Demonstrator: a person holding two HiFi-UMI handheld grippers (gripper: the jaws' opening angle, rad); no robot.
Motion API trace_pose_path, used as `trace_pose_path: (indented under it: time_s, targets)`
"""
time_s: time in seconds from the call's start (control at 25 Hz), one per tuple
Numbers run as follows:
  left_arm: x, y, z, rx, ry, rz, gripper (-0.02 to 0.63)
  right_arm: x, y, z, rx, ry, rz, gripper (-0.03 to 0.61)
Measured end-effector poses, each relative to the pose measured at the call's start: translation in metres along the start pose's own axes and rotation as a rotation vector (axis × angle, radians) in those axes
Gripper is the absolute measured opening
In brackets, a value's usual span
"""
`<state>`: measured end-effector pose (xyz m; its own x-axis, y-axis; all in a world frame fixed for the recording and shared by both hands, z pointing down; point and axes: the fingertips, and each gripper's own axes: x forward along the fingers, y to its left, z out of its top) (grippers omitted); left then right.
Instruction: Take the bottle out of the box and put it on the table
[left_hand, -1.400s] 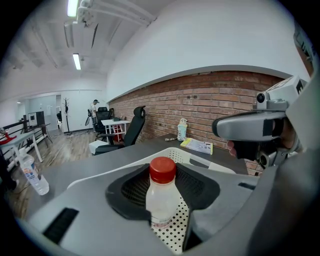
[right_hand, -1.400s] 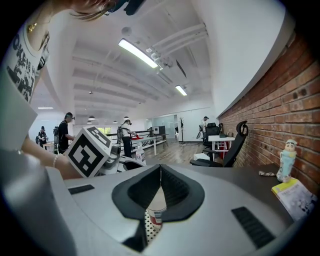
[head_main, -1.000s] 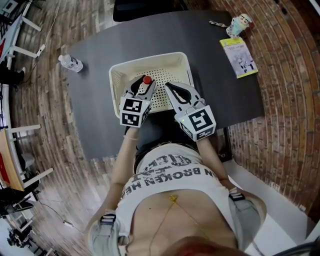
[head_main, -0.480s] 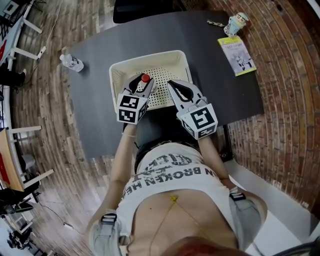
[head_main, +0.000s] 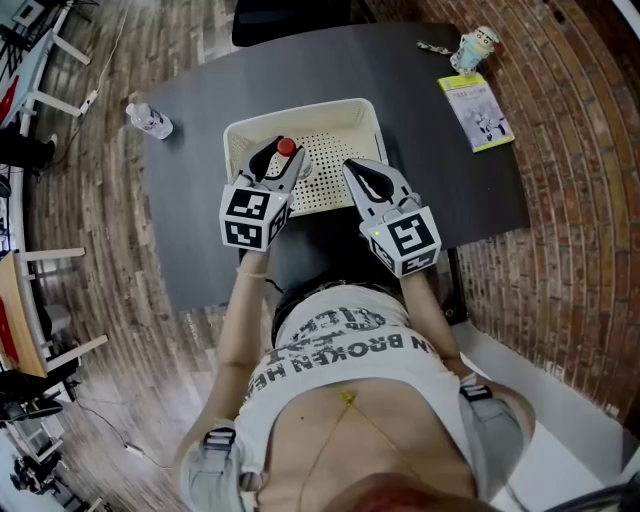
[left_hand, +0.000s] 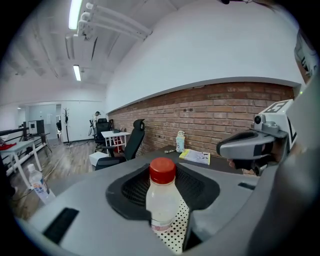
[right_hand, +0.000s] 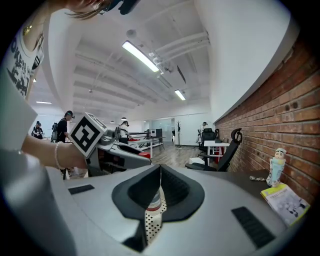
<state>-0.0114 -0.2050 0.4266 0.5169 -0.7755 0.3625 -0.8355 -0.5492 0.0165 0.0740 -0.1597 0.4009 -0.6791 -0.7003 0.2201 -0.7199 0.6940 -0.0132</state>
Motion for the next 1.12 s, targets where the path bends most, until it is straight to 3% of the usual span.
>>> trace_pose_path:
  time_s: [1.12]
  targets:
    - [-0.057, -0.007, 0.076, 0.022, -0.091, -0.024, 0.158, -0.005, 0.007, -0.001, -0.015, 0.013, 0.010, 0.009]
